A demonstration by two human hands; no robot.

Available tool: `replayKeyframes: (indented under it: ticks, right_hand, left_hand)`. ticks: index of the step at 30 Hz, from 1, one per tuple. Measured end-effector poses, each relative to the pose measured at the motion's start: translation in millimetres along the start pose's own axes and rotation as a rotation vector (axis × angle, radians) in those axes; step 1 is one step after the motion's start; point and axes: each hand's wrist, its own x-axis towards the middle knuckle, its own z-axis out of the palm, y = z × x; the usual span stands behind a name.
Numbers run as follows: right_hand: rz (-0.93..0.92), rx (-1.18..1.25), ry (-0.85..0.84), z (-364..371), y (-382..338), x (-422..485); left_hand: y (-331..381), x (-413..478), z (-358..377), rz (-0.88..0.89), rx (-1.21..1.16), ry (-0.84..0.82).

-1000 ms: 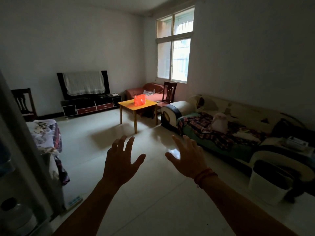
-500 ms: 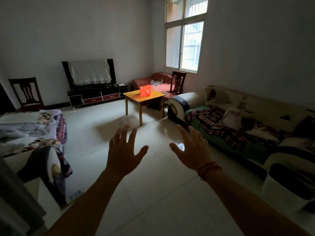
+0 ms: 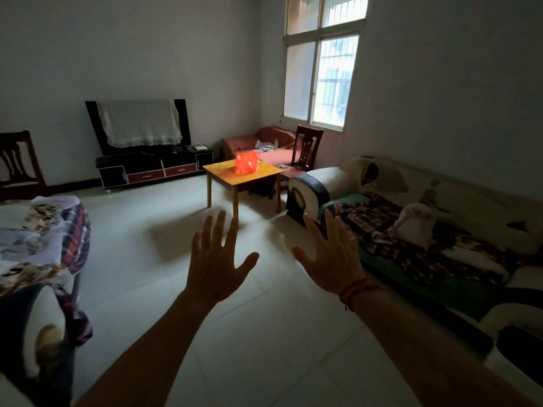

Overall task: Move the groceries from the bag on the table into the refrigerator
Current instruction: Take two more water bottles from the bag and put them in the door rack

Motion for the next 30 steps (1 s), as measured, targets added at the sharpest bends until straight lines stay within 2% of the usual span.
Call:
replayKeyframes:
  ticks: [9, 15, 30]
  right_hand:
    - [0.022, 0.013, -0.026, 69, 46, 141]
    - [0.014, -0.026, -0.010, 129, 97, 265]
    - [-0.046, -0.003, -0.092, 263, 166, 559]
  left_hand:
    - [-22, 137, 91, 0.018, -0.015, -0.040]
    - [-32, 255, 166, 0.027, 0.003, -0.045]
    - [-93, 521, 325, -0.065, -0.003, -0.072]
